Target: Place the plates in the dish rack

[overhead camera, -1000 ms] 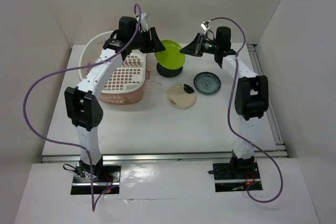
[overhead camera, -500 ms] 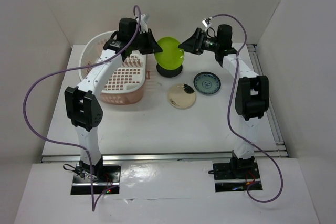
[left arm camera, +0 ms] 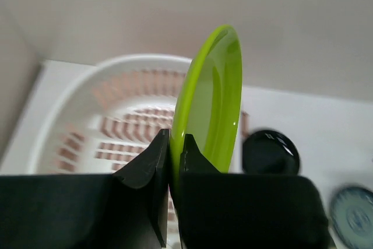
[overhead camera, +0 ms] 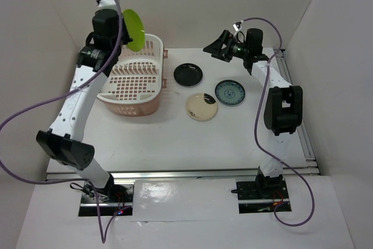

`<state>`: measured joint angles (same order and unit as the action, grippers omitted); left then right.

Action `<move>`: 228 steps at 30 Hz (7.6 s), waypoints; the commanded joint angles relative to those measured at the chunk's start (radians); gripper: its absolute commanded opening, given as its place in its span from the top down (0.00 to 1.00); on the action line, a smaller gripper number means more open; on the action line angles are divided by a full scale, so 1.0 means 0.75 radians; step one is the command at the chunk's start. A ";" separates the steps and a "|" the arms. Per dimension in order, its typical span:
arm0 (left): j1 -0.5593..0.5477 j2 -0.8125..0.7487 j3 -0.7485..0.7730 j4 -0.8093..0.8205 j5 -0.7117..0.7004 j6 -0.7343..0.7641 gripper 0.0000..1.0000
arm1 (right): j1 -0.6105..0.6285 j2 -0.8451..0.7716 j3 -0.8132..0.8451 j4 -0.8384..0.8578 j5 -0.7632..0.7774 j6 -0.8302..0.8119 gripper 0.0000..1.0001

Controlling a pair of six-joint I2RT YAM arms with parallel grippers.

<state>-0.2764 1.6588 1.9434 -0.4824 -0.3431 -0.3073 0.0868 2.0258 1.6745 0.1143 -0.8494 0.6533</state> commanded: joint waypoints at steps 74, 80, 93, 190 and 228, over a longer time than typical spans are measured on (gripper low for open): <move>0.266 0.506 -0.417 0.862 -0.285 0.712 1.00 | -0.003 0.246 0.042 0.171 -0.138 0.125 0.00; 0.266 0.521 -0.444 0.876 -0.301 0.712 1.00 | -0.003 0.246 0.029 0.171 -0.138 0.125 0.00; 0.279 0.558 -0.431 0.882 -0.318 0.712 1.00 | -0.003 0.222 -0.011 0.171 -0.125 0.113 0.00; 0.465 -0.336 -0.395 0.132 0.805 -0.580 0.00 | 0.122 0.794 0.504 -0.443 0.257 -0.264 0.48; 0.465 -0.138 -0.313 0.244 0.999 -0.431 0.00 | -0.063 0.062 0.175 -0.054 0.400 0.082 1.00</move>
<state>0.0689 1.5391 1.6638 -0.3832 0.3267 -0.6624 0.0231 2.1838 1.8248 0.0067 -0.5632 0.7628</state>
